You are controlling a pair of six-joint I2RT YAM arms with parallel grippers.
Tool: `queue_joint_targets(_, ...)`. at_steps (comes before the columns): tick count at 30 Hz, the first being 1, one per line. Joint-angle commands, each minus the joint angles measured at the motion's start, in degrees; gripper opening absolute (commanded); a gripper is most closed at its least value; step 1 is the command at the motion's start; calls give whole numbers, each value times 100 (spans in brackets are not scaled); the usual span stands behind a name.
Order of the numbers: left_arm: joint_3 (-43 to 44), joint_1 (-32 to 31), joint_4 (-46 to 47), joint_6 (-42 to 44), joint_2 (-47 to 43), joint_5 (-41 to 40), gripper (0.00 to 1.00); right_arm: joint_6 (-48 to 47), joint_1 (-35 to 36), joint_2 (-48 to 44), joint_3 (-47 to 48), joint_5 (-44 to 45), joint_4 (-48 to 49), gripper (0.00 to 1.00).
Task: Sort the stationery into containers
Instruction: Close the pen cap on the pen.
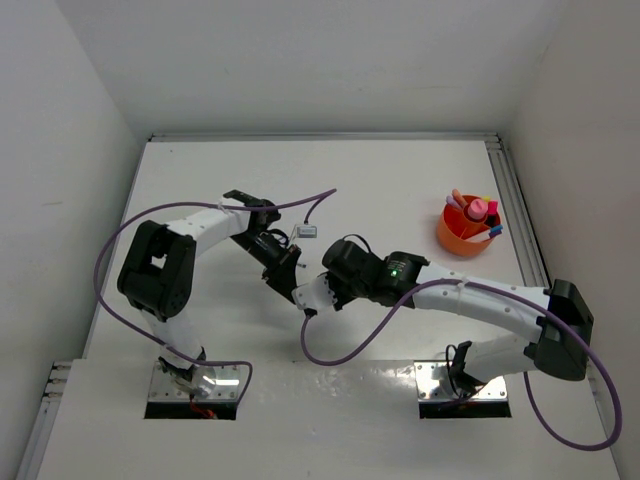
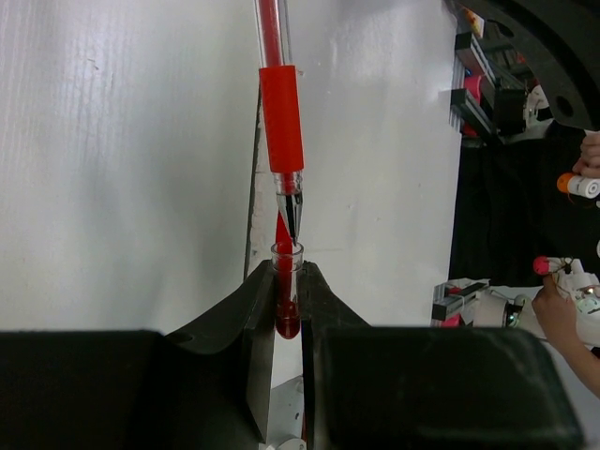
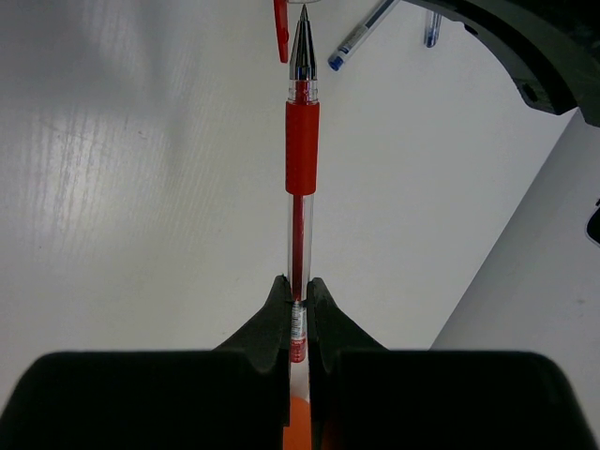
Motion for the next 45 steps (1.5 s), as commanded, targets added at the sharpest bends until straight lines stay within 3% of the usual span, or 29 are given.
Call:
queue_joint_targets(1,103,-36,-119,252,6,184,0,-57,45,-158,-69,68,159,0)
queue_joint_targets(45,200,-221,-5,146,217,263,0,-22,634,343,563,-116,-34,0)
